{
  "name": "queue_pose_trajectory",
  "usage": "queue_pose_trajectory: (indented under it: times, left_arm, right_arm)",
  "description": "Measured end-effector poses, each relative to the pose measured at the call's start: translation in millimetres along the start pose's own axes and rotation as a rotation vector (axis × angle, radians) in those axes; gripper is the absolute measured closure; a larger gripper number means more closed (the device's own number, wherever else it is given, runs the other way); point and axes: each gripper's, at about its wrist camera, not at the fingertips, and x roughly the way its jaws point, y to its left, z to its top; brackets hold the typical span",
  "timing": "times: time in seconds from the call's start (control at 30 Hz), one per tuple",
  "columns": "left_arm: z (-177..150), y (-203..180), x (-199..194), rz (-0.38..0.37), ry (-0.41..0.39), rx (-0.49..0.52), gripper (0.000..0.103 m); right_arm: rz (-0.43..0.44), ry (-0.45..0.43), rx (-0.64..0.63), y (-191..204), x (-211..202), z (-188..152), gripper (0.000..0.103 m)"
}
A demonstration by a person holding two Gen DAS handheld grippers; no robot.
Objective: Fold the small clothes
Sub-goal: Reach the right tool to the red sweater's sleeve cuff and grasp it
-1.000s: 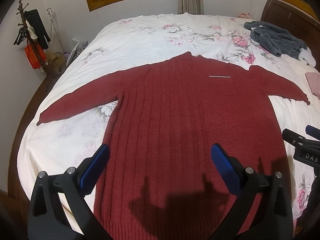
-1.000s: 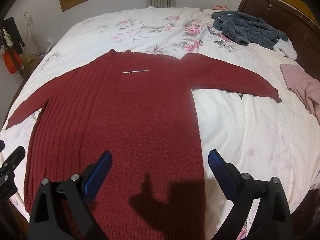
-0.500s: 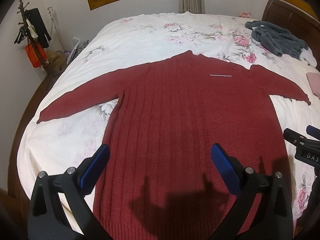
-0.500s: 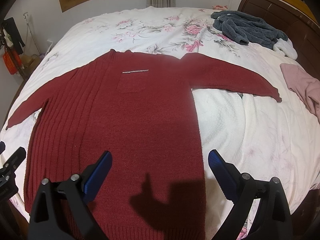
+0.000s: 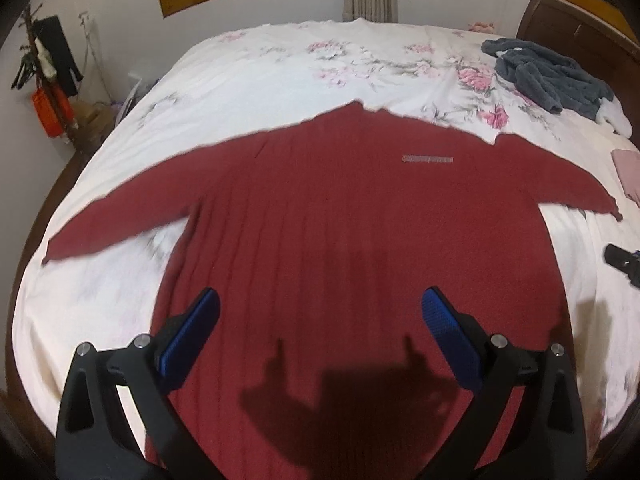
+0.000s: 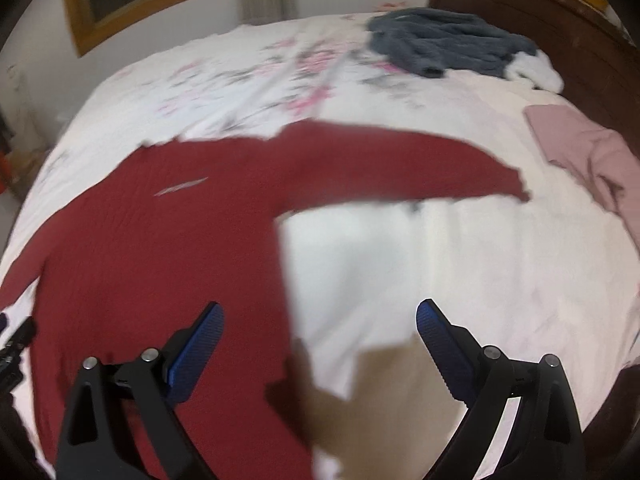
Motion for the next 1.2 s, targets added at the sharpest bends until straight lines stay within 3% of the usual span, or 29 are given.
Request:
queue_pose_trajectory:
  times: [0.13,0.4,0.5,0.8,0.93,1.03,1.1,1.13,1.17,1.2]
  left_arm:
    - [37,-31,17,-0.053,-0.023,-0.007,0.003]
    - [93,-90,50,-0.073,-0.079,0.007,0.003]
    - [107,-108,67,-0.071,-0.066,0.009,0.003]
    - [118,-147,99,-0.087,-0.047,0.027,0.003]
    - [115,-154,106,-0.08,-0.04,0.049,0.003]
    - [112,-151,109,-0.078,-0.033,0.046,0.003]
    - [111,-148,108,-0.075,-0.031,0.042,0.003]
    - [111,-147,108,-0.072,-0.031,0.041,0.003]
    - [110,-145,108,-0.07,-0.031,0.04,0.003]
    - [109,-142,108,-0.068,-0.029,0.038,0.003]
  right_arm:
    - [-0.104,-0.025,-0.027,-49,30,44,0.006]
    - [-0.186,0.097,0.106,-172,109,109,0.006]
    - [-0.181,0.117,0.182,-209,127,119,0.007]
    - [-0.115,0.21,0.274,-261,176,128,0.015]
    - [-0.036,0.252,0.343,-279,193,122,0.02]
    - [-0.015,0.236,0.359,-284,191,117,0.033]
    - [-0.006,0.217,0.333,-284,186,116,0.067]
    - [0.035,0.2,0.331,-284,182,116,0.076]
    - [0.092,0.181,0.337,-285,176,116,0.093]
    - [0.13,0.164,0.339,-284,171,117,0.095]
